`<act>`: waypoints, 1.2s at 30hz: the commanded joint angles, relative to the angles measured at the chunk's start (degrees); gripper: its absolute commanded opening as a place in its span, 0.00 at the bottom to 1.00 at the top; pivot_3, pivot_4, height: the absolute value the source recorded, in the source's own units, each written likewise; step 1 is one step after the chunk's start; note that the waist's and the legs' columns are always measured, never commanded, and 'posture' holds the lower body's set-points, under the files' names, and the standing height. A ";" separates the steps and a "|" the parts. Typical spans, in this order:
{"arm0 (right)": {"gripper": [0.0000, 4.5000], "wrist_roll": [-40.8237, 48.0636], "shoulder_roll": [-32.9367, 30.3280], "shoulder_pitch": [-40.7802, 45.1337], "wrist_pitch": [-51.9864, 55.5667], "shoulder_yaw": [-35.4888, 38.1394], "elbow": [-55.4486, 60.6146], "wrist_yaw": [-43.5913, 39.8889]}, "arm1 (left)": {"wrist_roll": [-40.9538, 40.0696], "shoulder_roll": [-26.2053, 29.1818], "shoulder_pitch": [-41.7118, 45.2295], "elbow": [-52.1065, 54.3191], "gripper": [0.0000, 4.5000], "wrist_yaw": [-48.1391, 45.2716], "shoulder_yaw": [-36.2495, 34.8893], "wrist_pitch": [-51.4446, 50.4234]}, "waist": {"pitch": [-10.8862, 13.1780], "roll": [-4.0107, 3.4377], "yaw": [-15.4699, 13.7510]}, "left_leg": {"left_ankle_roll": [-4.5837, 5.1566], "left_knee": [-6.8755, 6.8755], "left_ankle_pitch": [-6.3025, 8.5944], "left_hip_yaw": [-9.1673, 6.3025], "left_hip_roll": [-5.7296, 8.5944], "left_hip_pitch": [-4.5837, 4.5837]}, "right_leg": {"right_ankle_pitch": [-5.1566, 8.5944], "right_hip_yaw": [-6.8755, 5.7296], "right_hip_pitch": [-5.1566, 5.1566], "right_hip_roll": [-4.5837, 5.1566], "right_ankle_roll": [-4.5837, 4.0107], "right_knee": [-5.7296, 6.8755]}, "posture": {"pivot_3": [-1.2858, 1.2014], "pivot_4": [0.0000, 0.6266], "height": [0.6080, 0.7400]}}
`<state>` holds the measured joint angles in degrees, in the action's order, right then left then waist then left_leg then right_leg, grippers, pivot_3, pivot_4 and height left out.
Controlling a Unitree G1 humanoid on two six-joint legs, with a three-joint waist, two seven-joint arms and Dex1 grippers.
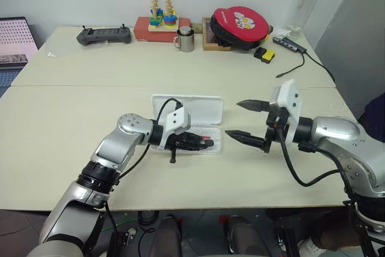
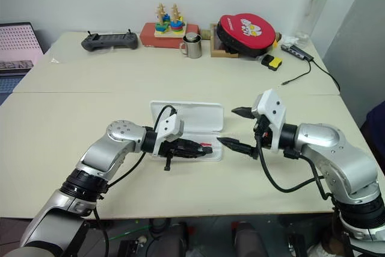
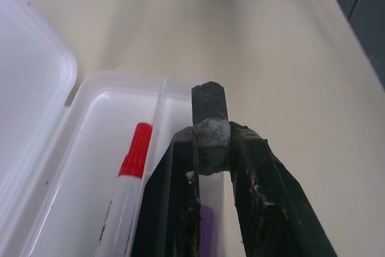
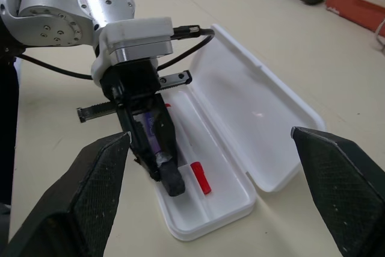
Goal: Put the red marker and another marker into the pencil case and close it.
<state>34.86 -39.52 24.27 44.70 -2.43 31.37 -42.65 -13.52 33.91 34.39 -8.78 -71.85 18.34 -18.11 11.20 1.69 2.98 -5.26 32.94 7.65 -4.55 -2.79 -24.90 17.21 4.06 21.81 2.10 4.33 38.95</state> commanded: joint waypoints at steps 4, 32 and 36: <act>1.00 -0.13 0.28 1.02 -0.27 -0.70 1.85 0.53 | 0.96 -1.43 0.19 0.40 0.09 -0.59 -0.20 1.91 | 0.00 0.00 -0.05 | 0.00 -0.02 0.00 0.00 0.00 -0.01 | 0.02 -0.02 0.00 0.00 -0.01 0.00 | 0.52 0.24 1.00; 1.00 1.18 0.54 1.13 0.68 0.02 2.43 1.36 | 1.48 -4.62 1.70 -0.90 0.83 -0.69 -1.87 0.35 | 0.00 0.00 -0.10 | 0.00 0.01 0.00 -0.02 0.00 0.00 | 0.03 -0.02 -0.02 0.00 0.11 0.00 | 0.52 0.24 1.00; 1.00 1.74 1.14 2.22 0.19 0.93 1.71 1.44 | -1.83 -4.47 1.70 2.00 1.00 0.05 -4.63 -3.03 | 0.00 0.00 -0.10 | 0.00 0.01 0.00 -0.02 0.00 0.00 | 0.03 -0.03 -0.01 0.00 0.11 0.00 | 0.52 0.24 1.00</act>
<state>35.36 -38.78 24.47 45.55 -3.52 31.40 -41.21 -12.24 29.06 35.64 -10.79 -71.92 16.94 -19.07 11.20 1.69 2.89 -5.27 32.95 7.66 -4.57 -2.79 -24.90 17.24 4.03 21.80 2.10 4.44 38.96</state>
